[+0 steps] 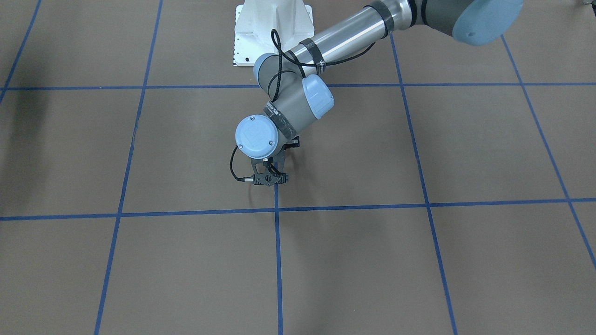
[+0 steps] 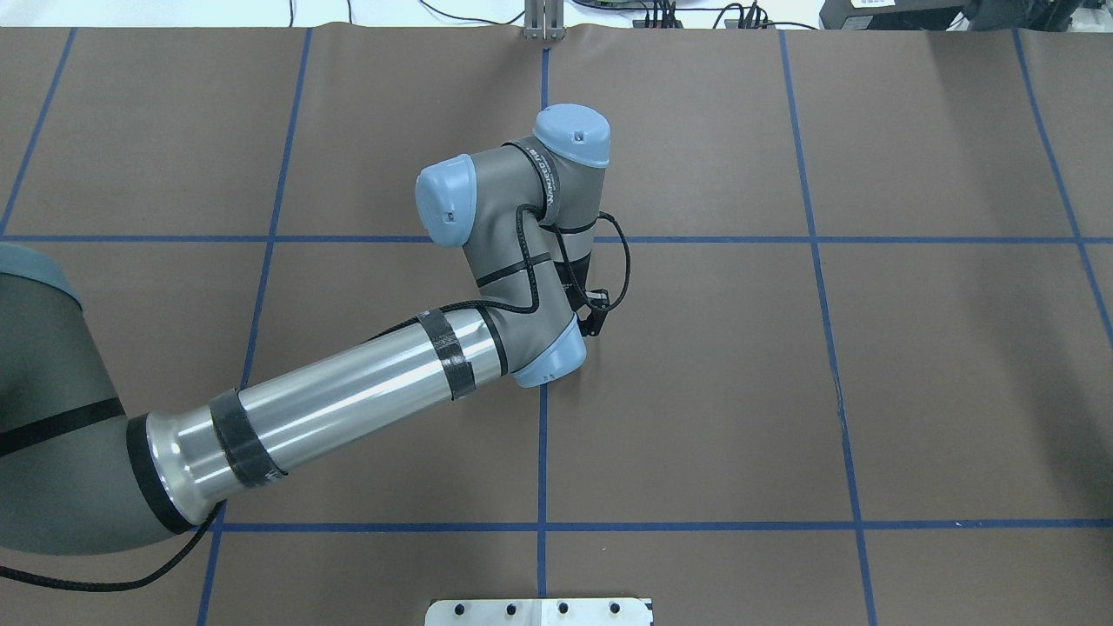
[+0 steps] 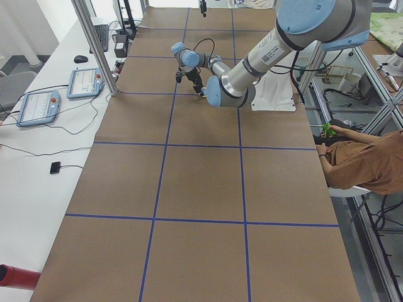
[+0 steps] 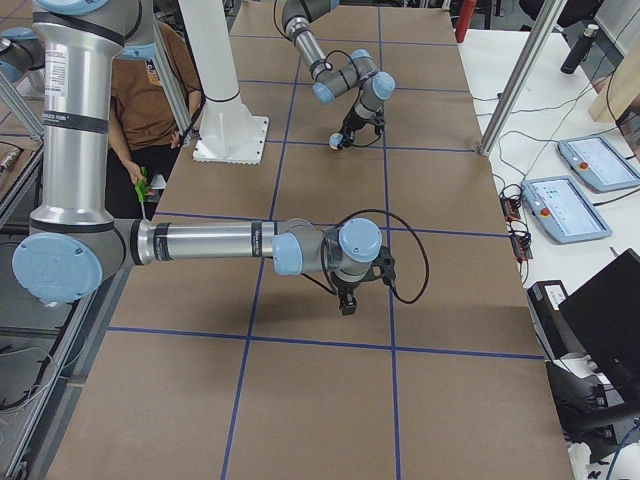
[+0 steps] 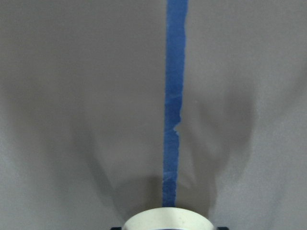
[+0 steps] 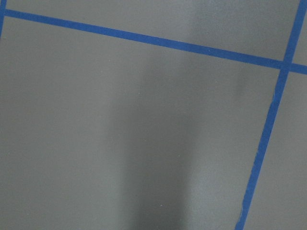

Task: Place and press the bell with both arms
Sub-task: 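Lower the bell onto the grid center and open the left gripper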

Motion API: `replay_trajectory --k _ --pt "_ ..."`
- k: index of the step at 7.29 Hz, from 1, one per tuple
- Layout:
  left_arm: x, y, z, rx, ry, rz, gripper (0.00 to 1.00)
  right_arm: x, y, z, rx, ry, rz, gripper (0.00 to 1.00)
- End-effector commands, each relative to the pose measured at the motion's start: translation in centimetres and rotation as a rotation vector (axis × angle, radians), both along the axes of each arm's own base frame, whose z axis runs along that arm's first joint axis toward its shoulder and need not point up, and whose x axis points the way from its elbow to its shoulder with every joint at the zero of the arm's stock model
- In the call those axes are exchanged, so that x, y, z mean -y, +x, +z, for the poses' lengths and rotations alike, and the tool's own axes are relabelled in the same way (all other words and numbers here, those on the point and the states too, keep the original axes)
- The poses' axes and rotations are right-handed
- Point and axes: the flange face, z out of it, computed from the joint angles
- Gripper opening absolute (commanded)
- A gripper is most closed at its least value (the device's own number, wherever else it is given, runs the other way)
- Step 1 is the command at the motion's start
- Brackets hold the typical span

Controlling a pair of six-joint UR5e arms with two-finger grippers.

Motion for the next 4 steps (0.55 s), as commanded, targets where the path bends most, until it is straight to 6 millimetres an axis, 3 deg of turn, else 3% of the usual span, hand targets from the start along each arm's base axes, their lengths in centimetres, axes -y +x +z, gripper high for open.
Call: replay_trajectory --k 1,2,3,4 --pt "-0.2 0.1 0.0 -0.002 0.001 0.002 0.88 0.1 0.0 0.1 0.0 0.0 0.0 1.0" --pt "0.0 0.0 0.0 0.003 0.011 -0.004 0.98 0.1 0.0 0.1 0.0 0.001 -0.001 1.0" --pt "0.6 -0.7 -0.6 0.003 0.028 -0.022 0.99 0.1 0.0 0.0 0.0 0.003 0.0 1.0" --pt "1.8 -2.7 -2.4 -0.027 0.049 -0.048 0.99 0.6 -0.2 -0.7 0.006 0.035 -0.003 1.0"
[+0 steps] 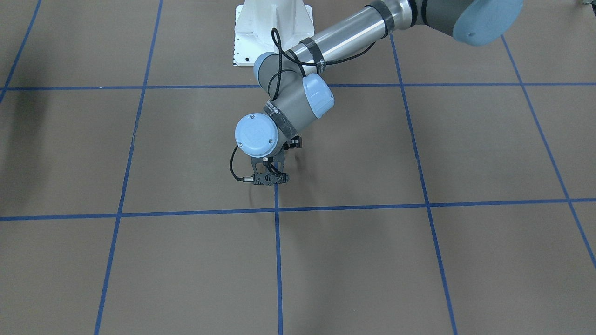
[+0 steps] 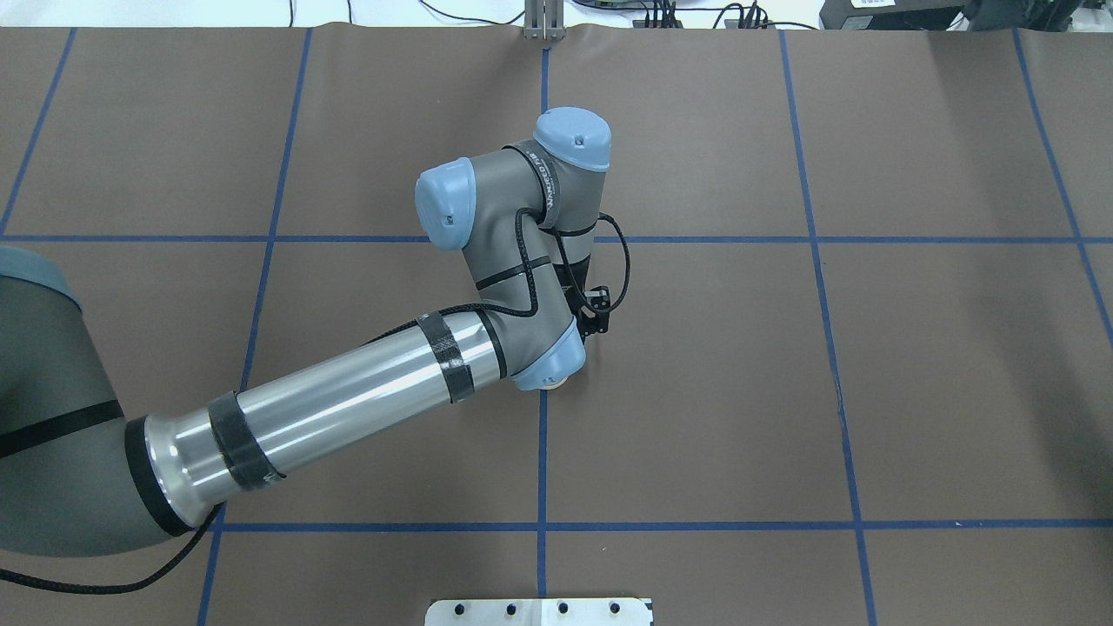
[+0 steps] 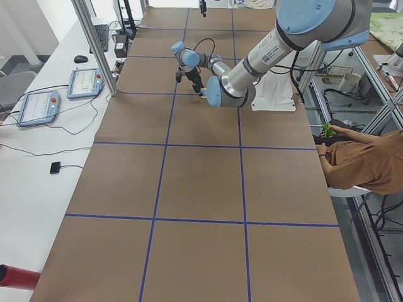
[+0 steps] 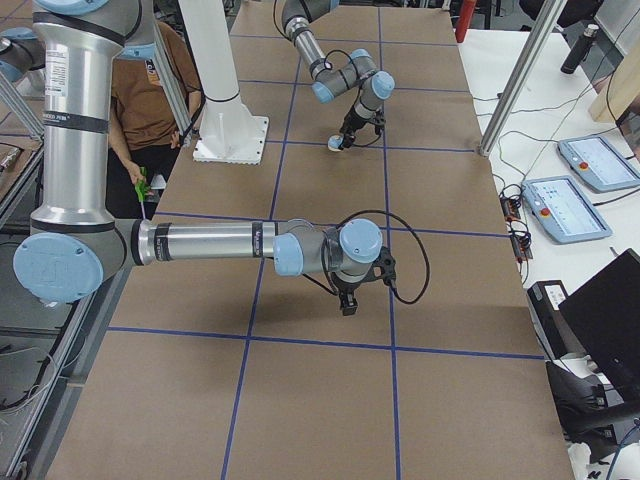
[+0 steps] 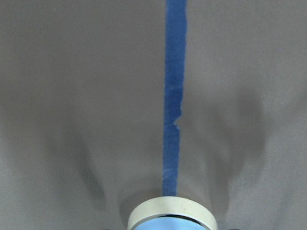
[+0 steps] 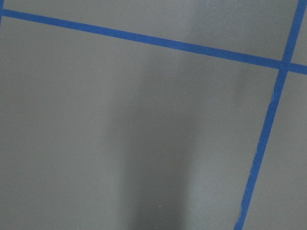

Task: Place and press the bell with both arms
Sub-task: 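Lower the bell onto the grid center and open the left gripper, then raise the left gripper away while the right gripper moves above the bell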

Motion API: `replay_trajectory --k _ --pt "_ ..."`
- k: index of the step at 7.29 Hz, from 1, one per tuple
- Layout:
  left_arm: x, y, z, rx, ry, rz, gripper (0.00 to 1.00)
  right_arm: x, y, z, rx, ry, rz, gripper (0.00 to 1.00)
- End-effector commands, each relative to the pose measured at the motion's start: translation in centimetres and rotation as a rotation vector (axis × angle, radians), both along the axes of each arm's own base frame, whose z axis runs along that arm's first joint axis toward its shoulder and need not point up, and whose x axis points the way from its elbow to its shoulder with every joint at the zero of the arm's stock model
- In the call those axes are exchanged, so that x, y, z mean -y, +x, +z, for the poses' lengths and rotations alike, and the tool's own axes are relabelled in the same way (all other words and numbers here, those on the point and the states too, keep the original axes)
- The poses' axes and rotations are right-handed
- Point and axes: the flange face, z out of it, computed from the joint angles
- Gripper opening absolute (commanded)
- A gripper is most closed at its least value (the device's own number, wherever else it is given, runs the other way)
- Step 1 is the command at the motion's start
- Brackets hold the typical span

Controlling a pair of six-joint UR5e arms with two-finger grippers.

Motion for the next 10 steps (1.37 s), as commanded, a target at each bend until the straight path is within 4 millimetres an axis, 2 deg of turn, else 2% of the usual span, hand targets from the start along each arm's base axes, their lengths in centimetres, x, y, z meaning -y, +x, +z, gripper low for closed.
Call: replay_trajectory --k 1,2,3,4,5,6,7,8,9,10 --pt "2.6 -4.1 -3.1 -0.053 0.041 -0.058 0.99 0.8 -0.4 -1.3 0.013 0.065 -0.004 1.0" --pt "3.8 -7.1 -4.1 -0.074 0.055 -0.092 0.99 2.0 -2.0 -3.0 0.023 0.13 -0.033 1.0" --pt "4.4 -11.0 -4.1 -0.092 0.067 -0.129 0.99 3.2 -3.3 -4.9 0.026 0.114 -0.007 1.0" --pt "4.1 -16.0 -2.8 -0.107 0.079 -0.168 0.99 5.8 -5.7 -8.7 0.038 0.073 0.045 1.0" --pt "3.4 -21.0 0.7 -0.133 0.102 -0.195 0.99 7.5 -9.1 -12.6 0.033 0.057 0.072 0.99" --pt "3.4 -25.0 3.3 -0.161 0.153 -0.204 0.99 8.3 -14.9 -17.8 -0.006 0.087 0.094 0.99" --pt "4.0 -27.1 5.4 -0.157 0.17 -0.202 0.99 7.8 -20.5 -22.6 -0.025 0.08 0.149 0.99" --pt "4.6 -28.2 6.9 -0.149 0.183 -0.197 0.98 6.7 -25.9 -26.3 -0.013 0.063 0.17 0.98" --pt "5.3 -29.6 8.3 -0.147 0.202 -0.189 0.99 4.3 -31.8 -29.7 -0.023 0.075 0.207 0.97" --pt "5.3 -30.0 9.6 -0.139 0.205 -0.177 0.99 1.8 -36.9 -32.8 -0.01 0.065 0.227 0.52"
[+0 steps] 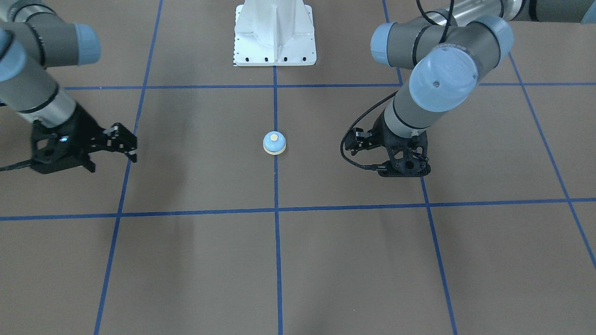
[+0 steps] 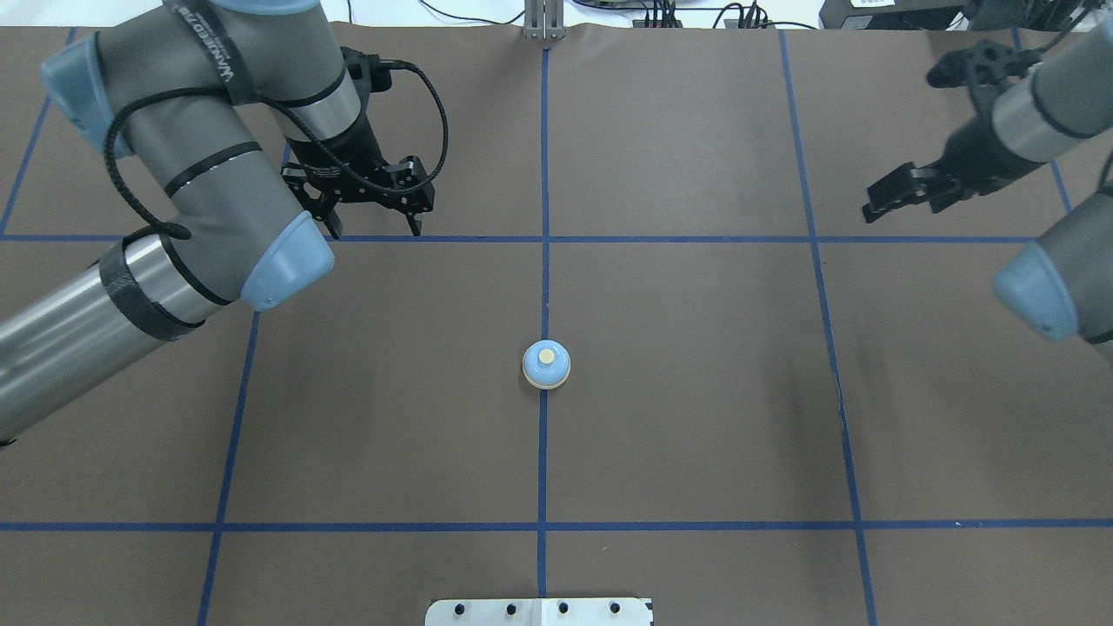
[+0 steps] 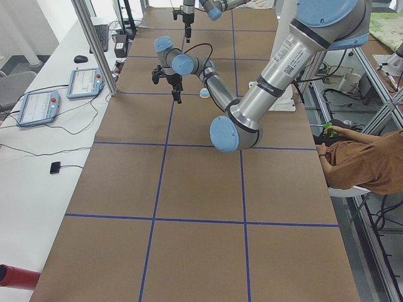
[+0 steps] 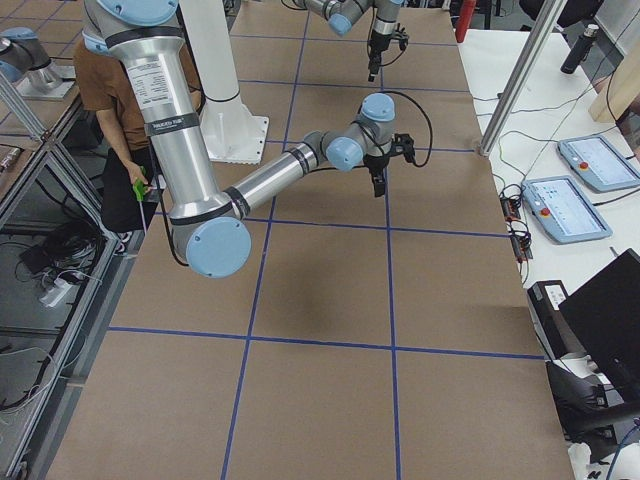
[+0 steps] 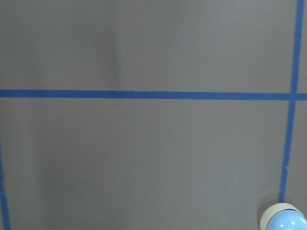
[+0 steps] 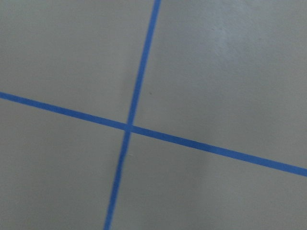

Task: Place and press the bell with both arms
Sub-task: 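Raise the left gripper away while the right gripper moves above the bell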

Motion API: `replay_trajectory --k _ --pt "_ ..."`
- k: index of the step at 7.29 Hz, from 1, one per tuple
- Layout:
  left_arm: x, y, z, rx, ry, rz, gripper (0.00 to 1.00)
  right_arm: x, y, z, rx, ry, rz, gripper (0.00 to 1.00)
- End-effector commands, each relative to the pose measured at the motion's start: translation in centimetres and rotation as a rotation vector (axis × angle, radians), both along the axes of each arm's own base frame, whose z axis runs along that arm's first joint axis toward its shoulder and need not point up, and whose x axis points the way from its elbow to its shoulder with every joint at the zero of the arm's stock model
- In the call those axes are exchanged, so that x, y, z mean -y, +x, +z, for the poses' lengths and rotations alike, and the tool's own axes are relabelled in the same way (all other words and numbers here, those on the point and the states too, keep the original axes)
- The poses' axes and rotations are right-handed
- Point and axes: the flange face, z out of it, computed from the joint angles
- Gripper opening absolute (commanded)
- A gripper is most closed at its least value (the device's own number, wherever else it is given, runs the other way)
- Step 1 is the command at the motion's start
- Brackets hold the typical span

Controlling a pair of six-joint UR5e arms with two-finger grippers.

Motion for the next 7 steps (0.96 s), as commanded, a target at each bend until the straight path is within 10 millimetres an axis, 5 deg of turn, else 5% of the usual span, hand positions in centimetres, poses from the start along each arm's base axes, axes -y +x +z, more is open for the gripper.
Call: replay_trajectory --k 1,4,7 --pt "0.6 -1.8 2.0 0.01 0.016 0.006 0.99 -5.7 -10.8 -7.5 0.059 -0.043 0.034 0.01" --pt "0.2 -4.1 4.1 0.014 0.039 0.015 0.99 -10.0 -19.5 -12.5 -0.015 -0.09 0.062 0.0" --pt "0.1 -3.9 4.1 0.013 0.04 0.018 0.99 -9.4 -26.1 -14.2 0.022 -0.18 0.115 0.0"
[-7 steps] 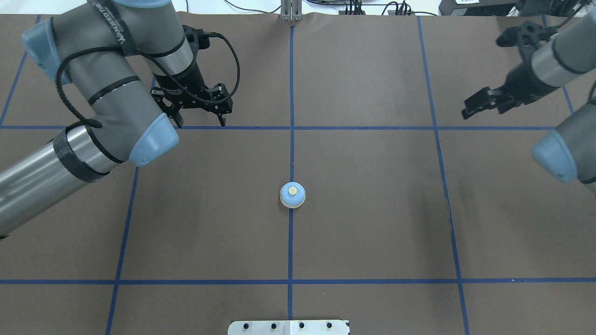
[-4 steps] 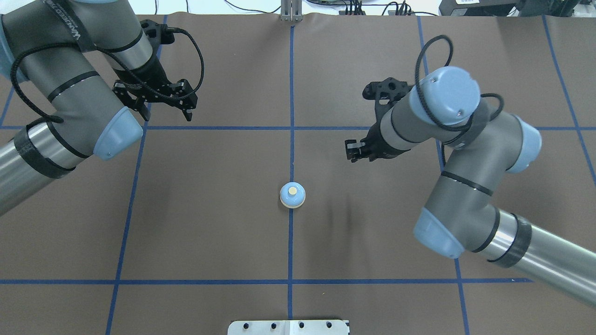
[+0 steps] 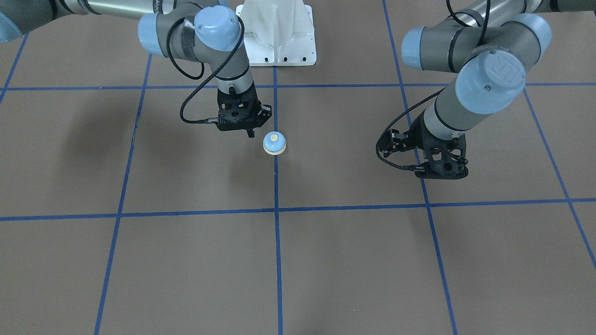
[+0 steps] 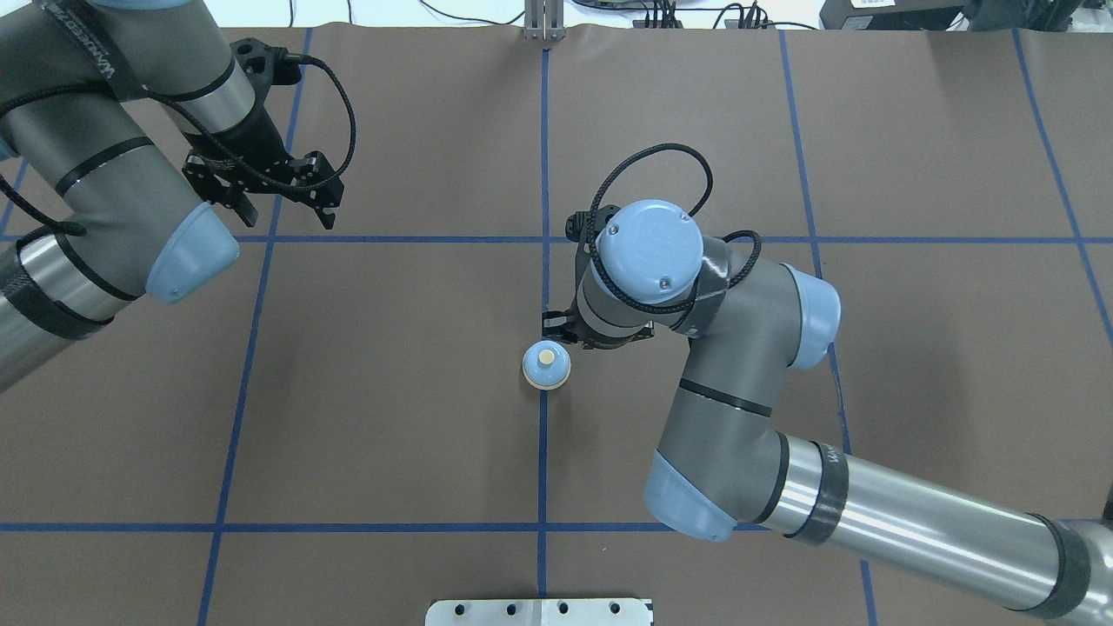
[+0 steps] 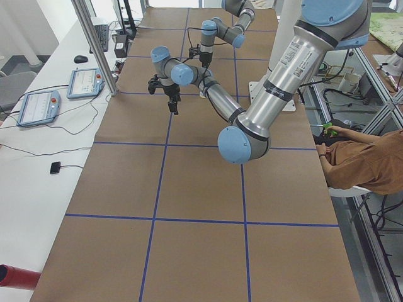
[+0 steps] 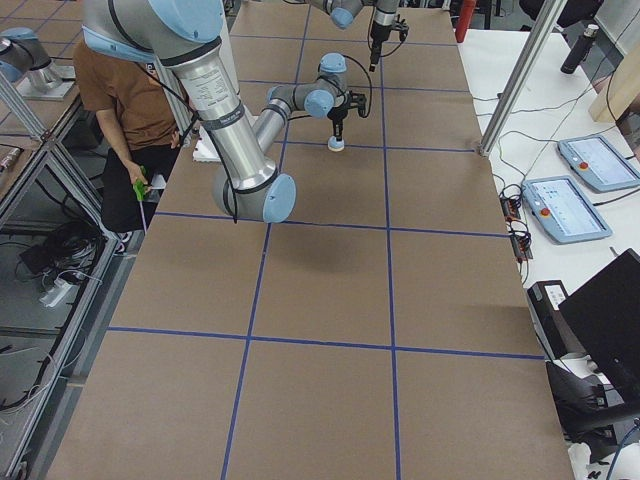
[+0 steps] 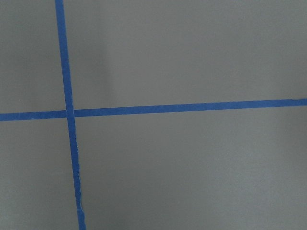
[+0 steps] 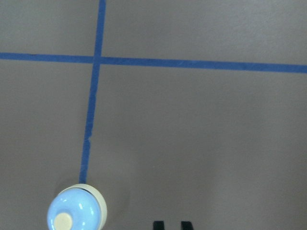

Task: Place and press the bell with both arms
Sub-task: 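Press down on the bell top with the right gripper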

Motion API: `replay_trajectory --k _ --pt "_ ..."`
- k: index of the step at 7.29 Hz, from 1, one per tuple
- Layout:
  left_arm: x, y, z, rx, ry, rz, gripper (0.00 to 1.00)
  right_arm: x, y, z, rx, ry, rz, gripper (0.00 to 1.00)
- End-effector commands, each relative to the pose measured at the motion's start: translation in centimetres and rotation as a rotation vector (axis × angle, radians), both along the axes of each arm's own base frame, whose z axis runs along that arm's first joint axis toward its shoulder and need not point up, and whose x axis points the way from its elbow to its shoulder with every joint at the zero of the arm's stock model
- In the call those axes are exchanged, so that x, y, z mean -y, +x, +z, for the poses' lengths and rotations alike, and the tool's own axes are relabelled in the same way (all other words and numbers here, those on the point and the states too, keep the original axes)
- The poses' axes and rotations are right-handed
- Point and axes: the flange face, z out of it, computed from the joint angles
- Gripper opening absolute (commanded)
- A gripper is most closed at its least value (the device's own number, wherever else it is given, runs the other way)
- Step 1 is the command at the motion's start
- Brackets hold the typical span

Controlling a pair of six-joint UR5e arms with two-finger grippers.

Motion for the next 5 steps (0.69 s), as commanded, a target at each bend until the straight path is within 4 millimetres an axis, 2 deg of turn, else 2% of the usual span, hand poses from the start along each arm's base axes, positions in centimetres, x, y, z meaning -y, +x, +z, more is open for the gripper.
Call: replay_trajectory --k 1,5 --pt "0.0 0.0 0.0 0.0 0.0 0.0 0.99 -0.3 -2.9 -1.2 0.035 -0.031 0.017 0.0" --pt "-0.1 0.1 0.0 0.001 -0.001 0.001 0.99 -1.7 -4.3 -0.7 0.021 -0.034 -0.008 0.0"
